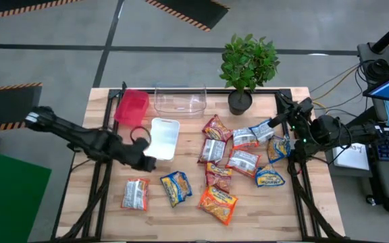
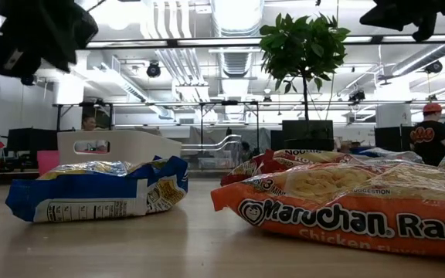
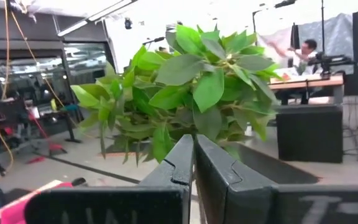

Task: Sort Maruchan noodles
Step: Put the orange noodle pack into the red bin

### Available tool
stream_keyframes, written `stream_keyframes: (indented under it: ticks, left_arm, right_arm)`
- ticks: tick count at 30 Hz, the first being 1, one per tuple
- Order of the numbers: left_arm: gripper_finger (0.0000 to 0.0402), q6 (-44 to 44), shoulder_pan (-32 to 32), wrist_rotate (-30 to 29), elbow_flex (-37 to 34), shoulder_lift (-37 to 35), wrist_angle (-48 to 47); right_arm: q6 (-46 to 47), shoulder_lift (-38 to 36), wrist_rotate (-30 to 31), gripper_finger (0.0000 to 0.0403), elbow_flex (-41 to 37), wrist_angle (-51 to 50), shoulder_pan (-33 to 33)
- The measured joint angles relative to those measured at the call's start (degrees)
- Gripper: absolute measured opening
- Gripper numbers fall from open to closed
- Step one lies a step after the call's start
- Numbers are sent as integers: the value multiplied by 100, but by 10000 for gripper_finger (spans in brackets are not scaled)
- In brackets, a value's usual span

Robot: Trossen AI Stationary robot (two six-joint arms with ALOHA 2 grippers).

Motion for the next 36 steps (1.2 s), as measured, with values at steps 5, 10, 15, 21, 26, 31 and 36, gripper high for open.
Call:
stream_keyframes:
  ticks: [5,10,15,21,26,31,36]
  left_arm:
    - [40,429,9,344,122,437,-3]
    - [41,332,13,496,498,639,10]
    - [41,975,47,178,1072,789,23]
    - [41,2410,-3,-388,1665,1453,120]
    - [41,2750,-457,78,2281,2363,680]
    - [41,2361,-846,456,3311,3304,36]
    - [46,1566,-1081,535,4332,4091,-1313]
  right_arm:
    - [-60,50,-7,9,-60,-27,-21]
    - [169,201,-21,9,-52,-6,-54]
    - [302,199,-25,9,185,16,-45]
    - [1559,195,-444,9,194,-1049,148]
    - [2313,199,-825,9,195,-1611,159]
    - [2596,195,-1237,9,195,-1668,159]
    - [2707,192,-1576,9,210,-1663,159]
